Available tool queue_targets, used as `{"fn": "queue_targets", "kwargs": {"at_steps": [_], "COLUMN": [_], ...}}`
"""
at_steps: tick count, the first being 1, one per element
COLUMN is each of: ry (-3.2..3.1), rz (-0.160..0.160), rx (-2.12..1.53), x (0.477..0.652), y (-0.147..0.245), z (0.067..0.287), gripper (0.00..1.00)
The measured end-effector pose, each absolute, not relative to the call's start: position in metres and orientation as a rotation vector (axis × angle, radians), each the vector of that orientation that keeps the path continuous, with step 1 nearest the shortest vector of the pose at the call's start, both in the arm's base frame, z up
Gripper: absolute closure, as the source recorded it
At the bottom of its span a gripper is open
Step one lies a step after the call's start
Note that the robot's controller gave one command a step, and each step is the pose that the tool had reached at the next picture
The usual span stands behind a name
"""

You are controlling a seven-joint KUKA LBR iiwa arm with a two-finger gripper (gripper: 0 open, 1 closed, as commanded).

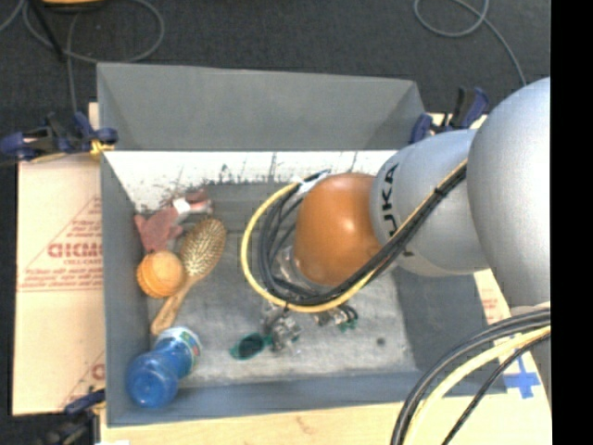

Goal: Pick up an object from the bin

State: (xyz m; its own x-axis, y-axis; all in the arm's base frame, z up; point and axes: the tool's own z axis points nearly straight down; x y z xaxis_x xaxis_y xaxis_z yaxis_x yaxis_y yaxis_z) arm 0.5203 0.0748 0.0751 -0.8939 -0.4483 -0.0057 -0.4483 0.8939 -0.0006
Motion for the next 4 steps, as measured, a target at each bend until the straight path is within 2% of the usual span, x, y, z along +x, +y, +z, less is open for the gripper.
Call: {"fn": "queue_targets", "kwargs": {"at_steps": [1, 2, 3, 4], "ry": [3.052, 3.081, 3.051, 3.039], "rz": [0.001, 0.004, 0.0, 0.0], "rx": [-0.722, -0.637, -0.755, -0.766], "x": [0.52, 0.503, 0.504, 0.491], "y": [0.075, 0.075, 0.077, 0.059], "z": [0.075, 0.123, 0.191, 0.085], "gripper": [1.0, 1.0, 1.0, 0.0]}}
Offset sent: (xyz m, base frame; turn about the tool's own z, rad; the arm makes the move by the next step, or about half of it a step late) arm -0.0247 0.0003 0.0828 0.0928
